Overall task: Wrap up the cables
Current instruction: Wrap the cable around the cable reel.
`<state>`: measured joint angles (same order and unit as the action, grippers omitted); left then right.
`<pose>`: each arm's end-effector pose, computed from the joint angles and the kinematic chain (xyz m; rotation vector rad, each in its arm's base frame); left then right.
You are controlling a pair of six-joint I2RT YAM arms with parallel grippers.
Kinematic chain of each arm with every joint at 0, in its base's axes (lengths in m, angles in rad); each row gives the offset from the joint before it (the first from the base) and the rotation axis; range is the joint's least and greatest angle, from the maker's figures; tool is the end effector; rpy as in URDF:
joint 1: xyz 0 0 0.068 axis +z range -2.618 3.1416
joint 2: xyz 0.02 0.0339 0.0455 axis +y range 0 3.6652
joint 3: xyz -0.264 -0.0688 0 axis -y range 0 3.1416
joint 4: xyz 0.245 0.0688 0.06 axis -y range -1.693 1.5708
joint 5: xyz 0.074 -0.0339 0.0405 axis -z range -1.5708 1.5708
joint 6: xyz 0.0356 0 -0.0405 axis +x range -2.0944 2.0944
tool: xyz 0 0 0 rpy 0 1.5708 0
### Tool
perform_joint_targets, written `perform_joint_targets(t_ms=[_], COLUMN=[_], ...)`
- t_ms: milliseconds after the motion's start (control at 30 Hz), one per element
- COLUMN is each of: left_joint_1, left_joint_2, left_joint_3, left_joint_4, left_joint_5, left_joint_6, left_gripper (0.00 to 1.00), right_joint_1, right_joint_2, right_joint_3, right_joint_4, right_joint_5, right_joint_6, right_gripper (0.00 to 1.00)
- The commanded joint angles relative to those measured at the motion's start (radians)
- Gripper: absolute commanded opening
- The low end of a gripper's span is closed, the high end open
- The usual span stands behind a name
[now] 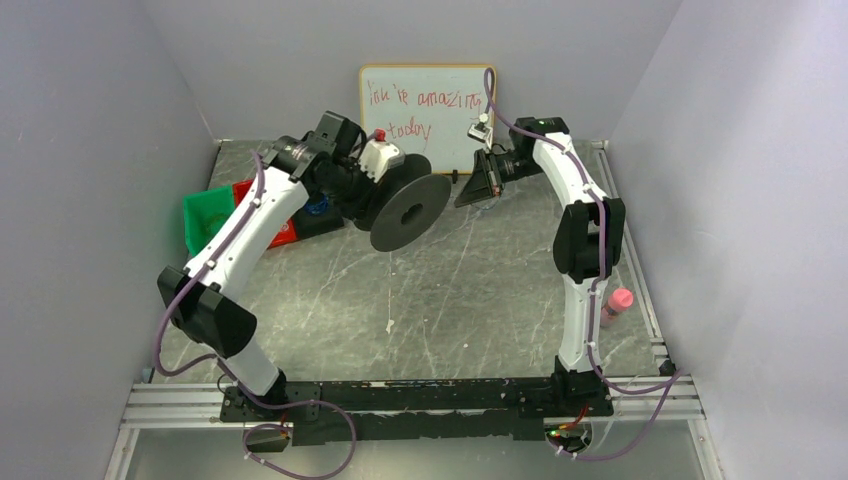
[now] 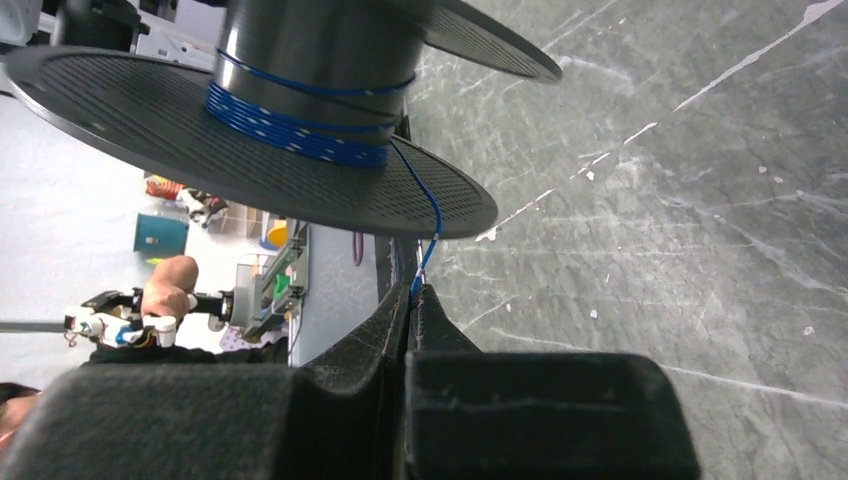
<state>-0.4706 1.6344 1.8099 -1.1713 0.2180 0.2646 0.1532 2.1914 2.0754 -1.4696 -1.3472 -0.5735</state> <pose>0.2877 -0.1550 0.3876 1.0010 2.3679 -0.3578 0.4124 0.0988 0.2776 -0.7970 2.1341 1.7817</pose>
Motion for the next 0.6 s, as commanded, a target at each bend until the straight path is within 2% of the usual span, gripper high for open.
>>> perform_joint_targets(t_ms=[0, 233, 567], left_joint_1=[-0.020, -0.026, -0.035], left_joint_2=[0.029, 0.065, 0.095], left_joint_3=[-0.001, -0.003, -0.009], left_joint_4=[0.027, 0.060, 0.070], left_joint_5=[-0.130, -0.207, -0.216], left_joint_6=[-0.039, -0.088, -0.097], left_gripper=[0.02, 0.02, 0.02], right_joint_1=[0.001, 0.002, 0.002], right_joint_2=[-0.090, -0.123, -0.149], right_joint_3=[0.022, 0.016, 0.017], right_joint_4=[0.022, 0.016, 0.029], right_joint_5=[-0.059, -0.072, -0.072], right_joint_6=[0.043, 0.043, 0.059], right_gripper=[0.02, 0.03, 0.04])
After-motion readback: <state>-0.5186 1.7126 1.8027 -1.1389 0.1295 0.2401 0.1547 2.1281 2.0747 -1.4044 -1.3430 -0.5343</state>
